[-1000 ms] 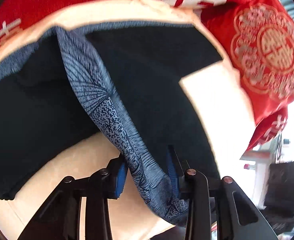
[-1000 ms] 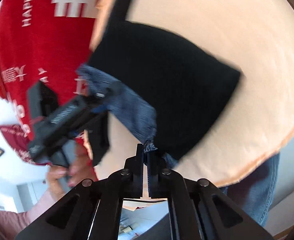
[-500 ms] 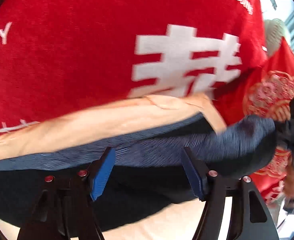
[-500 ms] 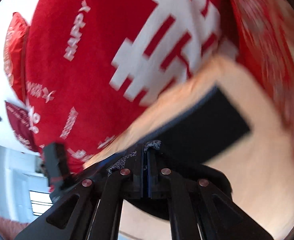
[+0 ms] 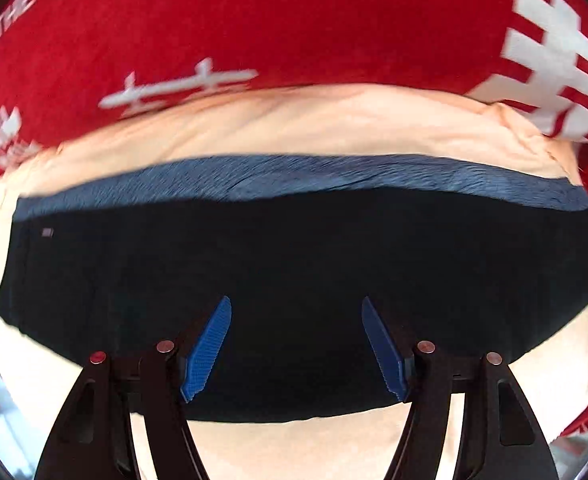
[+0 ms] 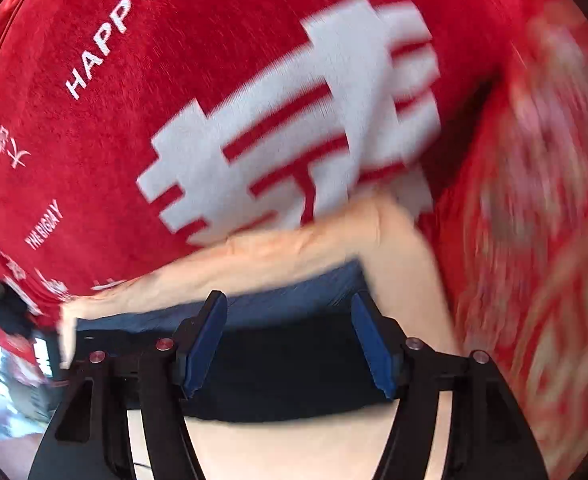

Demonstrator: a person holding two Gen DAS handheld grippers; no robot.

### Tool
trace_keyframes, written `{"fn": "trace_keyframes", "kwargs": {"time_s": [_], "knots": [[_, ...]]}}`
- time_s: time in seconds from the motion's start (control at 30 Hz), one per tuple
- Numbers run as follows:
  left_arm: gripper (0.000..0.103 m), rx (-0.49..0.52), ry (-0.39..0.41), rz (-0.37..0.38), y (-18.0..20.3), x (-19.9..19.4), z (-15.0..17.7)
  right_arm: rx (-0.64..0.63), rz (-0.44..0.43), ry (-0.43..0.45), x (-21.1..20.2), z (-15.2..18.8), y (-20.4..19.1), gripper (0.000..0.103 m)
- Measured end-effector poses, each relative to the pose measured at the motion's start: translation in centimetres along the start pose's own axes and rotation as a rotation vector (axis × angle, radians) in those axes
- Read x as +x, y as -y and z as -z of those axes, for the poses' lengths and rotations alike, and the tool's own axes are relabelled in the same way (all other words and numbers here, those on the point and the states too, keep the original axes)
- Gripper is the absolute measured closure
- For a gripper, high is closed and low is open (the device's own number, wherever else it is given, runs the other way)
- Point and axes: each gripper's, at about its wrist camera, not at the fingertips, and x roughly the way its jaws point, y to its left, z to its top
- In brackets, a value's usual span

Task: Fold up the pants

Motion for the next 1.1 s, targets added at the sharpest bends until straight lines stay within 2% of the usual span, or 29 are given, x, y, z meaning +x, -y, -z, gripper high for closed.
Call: {"fn": "trace_keyframes", "kwargs": {"time_s": [0.07, 0.13, 0.2, 0.23, 0.27, 0.3, 0.37, 0.47, 0.53, 0.6, 0.67, 0.7, 0.73, 0.83, 0.9, 0.93, 1.0, 1.07, 1.1], "knots": [[0.034, -0.015, -0.006, -0.001, -0.7, 0.5, 0.4, 0.056, 0.079, -0.074, 1.8, 3.1, 1.6, 0.036], [0.034, -0.007, -0.008, -0.008, -0.9, 1.0, 0.7, 0.142, 0.115, -0.134, 4.1, 5.5, 3.9, 0.039], [0.034, 0.006, -0.014, -0.024, -1.0, 1.7, 0.7, 0.222, 0.114, -0.128, 5.4, 6.2, 5.8, 0.041], [0.034, 0.003, -0.022, -0.029, -1.2, 2.1, 0.7, 0.268, 0.115, -0.111, 5.9, 6.3, 6.7, 0.045], [0.034, -0.003, -0.028, -0.032, -1.1, 2.2, 0.3, 0.313, 0.105, -0.092, 6.3, 6.2, 7.6, 0.065], [0.034, -0.013, -0.026, -0.032, -1.1, 1.9, 0.1, 0.334, 0.100, -0.082, 6.4, 5.9, 7.9, 0.077], [0.034, -0.020, 0.021, -0.022, -1.0, 0.7, -0.3, 0.300, 0.059, -0.029, 5.2, 4.5, 6.9, 0.089], [0.034, -0.006, 0.037, -0.024, -1.2, 0.0, -0.7, 0.151, 0.001, 0.045, 2.4, 2.3, 4.0, 0.089], [0.034, -0.006, -0.001, -0.034, -1.3, 1.2, -0.9, 0.130, 0.020, 0.029, 2.3, 1.7, 3.7, 0.089], [0.034, -0.004, -0.034, -0.060, -1.5, 2.5, -0.8, 0.145, 0.081, -0.024, 3.9, 1.9, 4.9, 0.089], [0.034, -0.016, -0.052, -0.067, -1.7, 3.0, -1.0, 0.172, 0.162, -0.176, 7.4, 3.0, 7.4, 0.083], [0.034, -0.025, -0.039, -0.056, -2.0, 2.7, -1.0, 0.188, 0.173, -0.225, 8.2, 3.4, 8.1, 0.080], [0.034, -0.027, -0.018, -0.049, -2.2, 2.1, -1.1, 0.205, 0.172, -0.222, 7.8, 3.8, 8.6, 0.071], [0.034, 0.019, 0.019, -0.044, -1.5, 1.2, -2.0, 0.134, 0.267, -0.070, 3.1, 4.2, 7.0, 0.070], [0.034, 0.064, 0.041, -0.040, -0.3, 1.5, -3.3, 0.063, 0.202, -0.010, 1.3, 4.0, 4.8, 0.070], [0.034, 0.076, 0.044, -0.050, 0.4, 2.2, -4.0, 0.006, 0.174, -0.026, 1.7, 3.4, 3.3, 0.070], [0.034, 0.068, 0.054, -0.061, 1.3, 3.6, -5.4, -0.095, 0.133, -0.065, 3.5, 2.3, 0.9, 0.070], [0.033, 0.027, 0.056, -0.082, 1.4, 5.6, -6.6, -0.162, 0.058, -0.090, 7.0, 1.1, -1.5, 0.070], [0.021, -0.010, 0.068, -0.084, 1.0, 6.4, -7.2, -0.177, 0.048, -0.101, 8.6, 0.9, -2.2, 0.070]]}}
